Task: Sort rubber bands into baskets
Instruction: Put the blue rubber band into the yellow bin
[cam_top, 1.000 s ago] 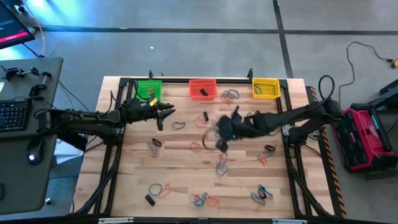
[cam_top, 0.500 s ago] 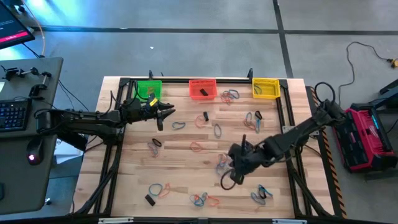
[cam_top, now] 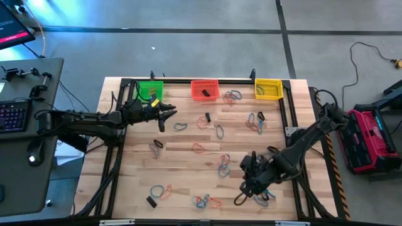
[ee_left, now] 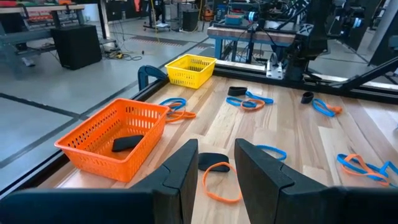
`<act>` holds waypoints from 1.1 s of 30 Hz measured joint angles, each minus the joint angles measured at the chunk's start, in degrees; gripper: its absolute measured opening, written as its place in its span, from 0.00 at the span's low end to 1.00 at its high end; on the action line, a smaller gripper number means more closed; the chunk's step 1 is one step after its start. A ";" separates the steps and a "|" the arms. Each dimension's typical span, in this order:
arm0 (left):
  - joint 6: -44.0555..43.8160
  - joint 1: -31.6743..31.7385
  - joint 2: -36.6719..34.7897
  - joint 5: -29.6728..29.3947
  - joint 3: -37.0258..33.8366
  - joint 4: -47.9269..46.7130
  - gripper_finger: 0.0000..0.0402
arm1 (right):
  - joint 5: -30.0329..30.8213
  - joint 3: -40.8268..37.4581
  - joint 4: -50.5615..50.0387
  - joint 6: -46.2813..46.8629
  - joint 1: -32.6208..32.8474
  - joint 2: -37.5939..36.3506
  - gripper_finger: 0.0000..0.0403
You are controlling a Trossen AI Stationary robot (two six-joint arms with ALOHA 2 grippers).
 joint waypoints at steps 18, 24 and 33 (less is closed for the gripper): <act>-0.04 0.00 0.00 -0.07 0.00 0.01 0.25 | -11.07 0.02 0.08 4.08 4.65 10.31 0.02; -0.07 0.00 0.00 -0.09 0.00 0.01 0.25 | -11.50 0.04 0.11 4.00 4.65 12.03 0.19; 0.00 0.00 0.00 -0.04 0.00 -0.01 0.25 | -15.58 0.04 -0.05 -1.66 4.96 15.78 0.36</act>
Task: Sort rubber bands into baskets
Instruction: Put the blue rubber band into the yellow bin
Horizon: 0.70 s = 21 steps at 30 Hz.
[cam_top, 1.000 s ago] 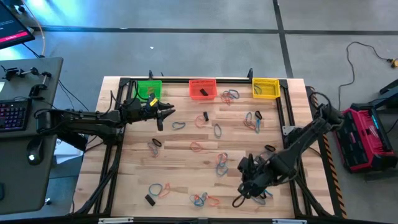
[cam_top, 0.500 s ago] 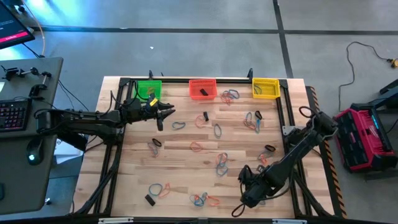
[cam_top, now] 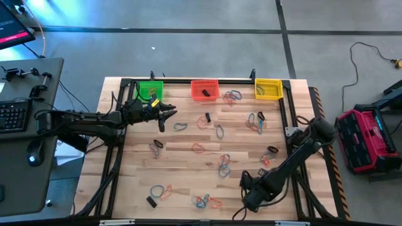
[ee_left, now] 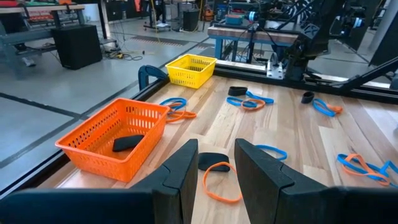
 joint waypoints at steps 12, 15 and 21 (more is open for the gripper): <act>3.53 -0.07 0.00 17.93 0.00 -0.02 0.25 | -6.08 0.00 -0.10 -1.94 0.38 3.42 0.36; 4.44 -0.52 0.00 19.09 0.00 -0.03 0.25 | -5.41 0.00 -0.10 -2.23 0.41 3.42 0.36; 7.89 -4.00 0.00 20.60 0.00 -0.07 0.25 | -4.41 0.00 -0.09 -3.13 0.65 3.42 0.36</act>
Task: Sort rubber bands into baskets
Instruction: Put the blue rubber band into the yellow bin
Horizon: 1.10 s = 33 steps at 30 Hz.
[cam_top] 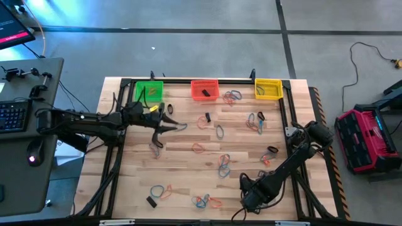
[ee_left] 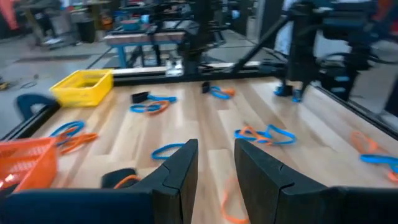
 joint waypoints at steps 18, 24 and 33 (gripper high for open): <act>3.14 -3.56 0.00 -10.01 0.00 0.03 0.25 | 1.08 0.20 2.49 -4.20 2.06 2.27 0.17; 3.14 -3.56 0.00 -10.50 0.00 0.03 0.25 | 1.11 0.20 3.53 -4.64 2.06 2.25 0.01; 3.14 -3.56 0.00 -10.31 0.00 -0.12 0.25 | 9.81 -0.07 6.21 -3.94 1.16 -1.39 0.01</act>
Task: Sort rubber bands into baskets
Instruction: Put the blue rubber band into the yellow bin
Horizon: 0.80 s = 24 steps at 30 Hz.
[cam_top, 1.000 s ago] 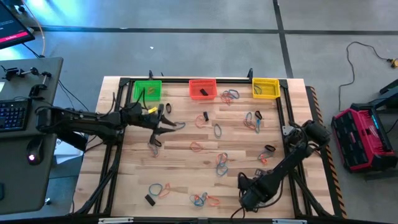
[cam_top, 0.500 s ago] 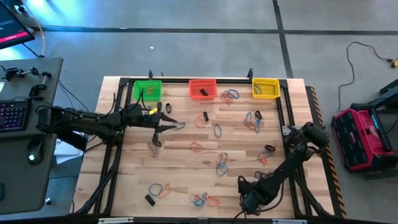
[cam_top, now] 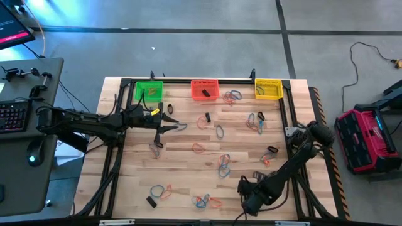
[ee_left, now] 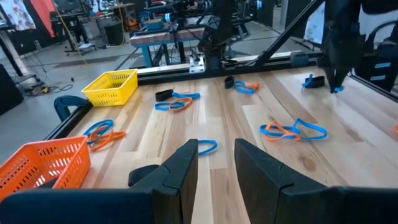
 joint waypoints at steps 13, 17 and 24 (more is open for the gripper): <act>-0.02 0.00 0.00 0.09 0.00 -0.73 0.25 | 21.11 0.07 -12.57 -10.17 -12.21 -14.88 0.00; -0.02 0.00 0.00 0.07 0.00 -0.84 0.25 | 27.81 0.09 -17.70 -13.30 -17.06 -20.32 0.00; -0.02 0.01 0.00 0.07 0.00 -1.10 0.25 | 33.14 0.09 -20.99 -19.96 -25.54 -26.92 0.00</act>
